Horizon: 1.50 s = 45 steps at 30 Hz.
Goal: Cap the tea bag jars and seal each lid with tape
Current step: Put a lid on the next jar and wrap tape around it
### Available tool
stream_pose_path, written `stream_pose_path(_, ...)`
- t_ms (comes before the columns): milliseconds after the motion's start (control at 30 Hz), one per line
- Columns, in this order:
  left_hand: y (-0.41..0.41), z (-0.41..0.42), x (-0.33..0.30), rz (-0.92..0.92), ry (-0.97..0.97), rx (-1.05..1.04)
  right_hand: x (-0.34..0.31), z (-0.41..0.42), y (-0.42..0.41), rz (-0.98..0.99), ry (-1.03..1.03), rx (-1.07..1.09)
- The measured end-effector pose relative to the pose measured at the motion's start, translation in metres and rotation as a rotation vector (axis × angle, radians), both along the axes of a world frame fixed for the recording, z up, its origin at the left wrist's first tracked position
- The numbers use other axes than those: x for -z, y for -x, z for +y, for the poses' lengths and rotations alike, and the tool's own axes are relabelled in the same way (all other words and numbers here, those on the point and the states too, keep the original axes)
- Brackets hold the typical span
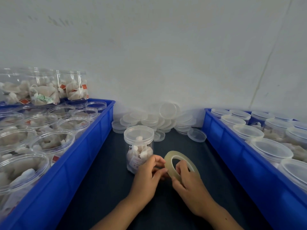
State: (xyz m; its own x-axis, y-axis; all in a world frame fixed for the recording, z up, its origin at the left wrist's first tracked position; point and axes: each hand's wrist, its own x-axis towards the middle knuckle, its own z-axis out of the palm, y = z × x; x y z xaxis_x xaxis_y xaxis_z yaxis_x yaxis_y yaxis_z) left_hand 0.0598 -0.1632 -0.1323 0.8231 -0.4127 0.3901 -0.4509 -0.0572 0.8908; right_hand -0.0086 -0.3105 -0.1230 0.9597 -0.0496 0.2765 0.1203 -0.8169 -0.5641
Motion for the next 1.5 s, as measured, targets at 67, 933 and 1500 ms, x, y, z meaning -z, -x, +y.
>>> stream_pose_path(67,0.001,0.0,0.0,-0.022,0.002,-0.021,0.0,0.002,0.001,0.006,-0.017,-0.014)
stream_pose_path(933,0.004,-0.003,-0.004,-0.301,-0.11,-0.141,-0.006,-0.006,0.003,-0.006,-0.038,0.025)
stream_pose_path(1500,0.009,0.002,-0.023,-0.496,0.046,-0.281,-0.025,-0.018,0.002,-0.01,0.136,0.157)
